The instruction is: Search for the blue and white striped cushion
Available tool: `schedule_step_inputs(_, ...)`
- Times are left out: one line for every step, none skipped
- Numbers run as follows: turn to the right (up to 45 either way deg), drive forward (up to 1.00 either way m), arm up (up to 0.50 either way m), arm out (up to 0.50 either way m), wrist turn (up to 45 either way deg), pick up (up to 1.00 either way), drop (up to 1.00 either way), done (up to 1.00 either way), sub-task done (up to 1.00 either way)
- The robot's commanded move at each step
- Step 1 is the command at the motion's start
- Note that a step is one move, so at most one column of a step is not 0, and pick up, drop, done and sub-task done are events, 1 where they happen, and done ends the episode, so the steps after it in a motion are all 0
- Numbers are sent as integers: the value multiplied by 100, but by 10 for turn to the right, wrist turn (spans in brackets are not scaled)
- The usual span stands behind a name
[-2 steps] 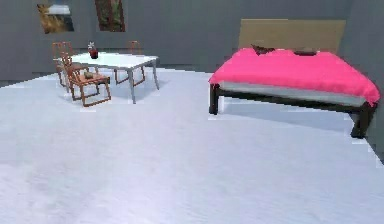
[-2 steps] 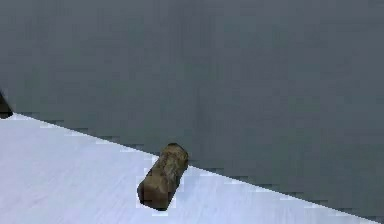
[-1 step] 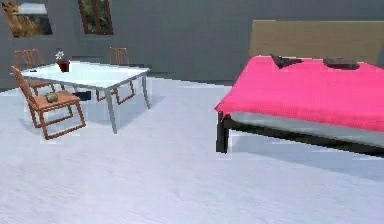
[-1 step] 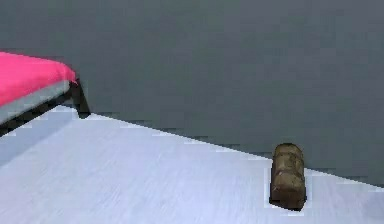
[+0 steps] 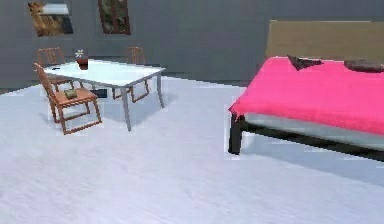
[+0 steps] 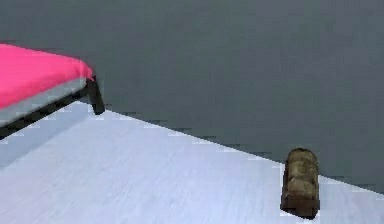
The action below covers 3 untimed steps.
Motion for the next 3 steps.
schedule_step_inputs(0, 100, 0, 0, 0, 0, 0, 0, 0)
schedule_step_inputs(0, 100, 0, 0, 0, 0, 0, 0, 0)
schedule_step_inputs(270, 0, 0, 0, 0, 0, 0, 0, 0)
